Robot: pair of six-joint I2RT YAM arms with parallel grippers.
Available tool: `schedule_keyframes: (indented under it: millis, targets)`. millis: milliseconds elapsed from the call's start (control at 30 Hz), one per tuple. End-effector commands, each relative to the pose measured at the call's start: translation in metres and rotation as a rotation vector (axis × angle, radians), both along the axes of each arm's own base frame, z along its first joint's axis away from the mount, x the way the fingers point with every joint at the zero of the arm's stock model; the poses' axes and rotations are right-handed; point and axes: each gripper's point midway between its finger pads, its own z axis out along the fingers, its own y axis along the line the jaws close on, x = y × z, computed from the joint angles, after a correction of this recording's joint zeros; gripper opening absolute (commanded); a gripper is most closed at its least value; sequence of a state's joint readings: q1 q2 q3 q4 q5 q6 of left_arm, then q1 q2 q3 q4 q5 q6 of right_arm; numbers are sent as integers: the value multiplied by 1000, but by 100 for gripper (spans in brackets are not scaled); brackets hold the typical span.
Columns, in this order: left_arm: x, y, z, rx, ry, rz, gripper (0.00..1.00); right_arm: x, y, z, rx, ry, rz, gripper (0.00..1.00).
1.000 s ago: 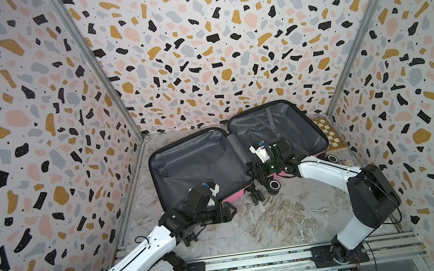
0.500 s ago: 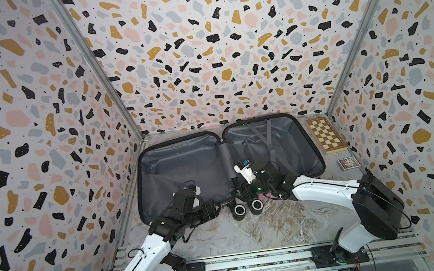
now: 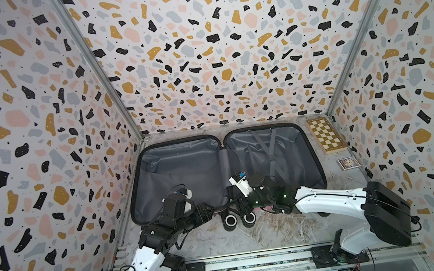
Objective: Open the suitcase zippers
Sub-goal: Reset both arms
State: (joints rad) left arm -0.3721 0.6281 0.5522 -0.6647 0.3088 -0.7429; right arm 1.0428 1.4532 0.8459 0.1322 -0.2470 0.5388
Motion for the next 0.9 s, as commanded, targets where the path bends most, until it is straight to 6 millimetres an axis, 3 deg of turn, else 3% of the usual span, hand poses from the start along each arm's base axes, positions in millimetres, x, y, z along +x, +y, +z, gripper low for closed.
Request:
schedule_keyframes:
  millis: [0,167,300,433,633,700,867]
  targets:
    - [17,-6,54,-42,-187,-21,82,-37,1,26,54,33,98,68]
    - [19,3,84,-3,-268,-10,83,-25,-38,49,28,-98,-30,82]
    - [24,11,103,45,-336,7,88,-9,-83,63,-15,-230,-172,100]
    - [36,18,119,106,-392,34,99,8,-131,76,-29,-357,-285,100]
    - [71,27,134,179,-468,117,99,64,-226,79,-81,-473,-565,100]
    - [85,29,137,189,-511,142,99,80,-250,77,-88,-497,-606,100]
    - [128,52,123,387,-546,252,99,115,-301,75,-53,-562,-750,100]
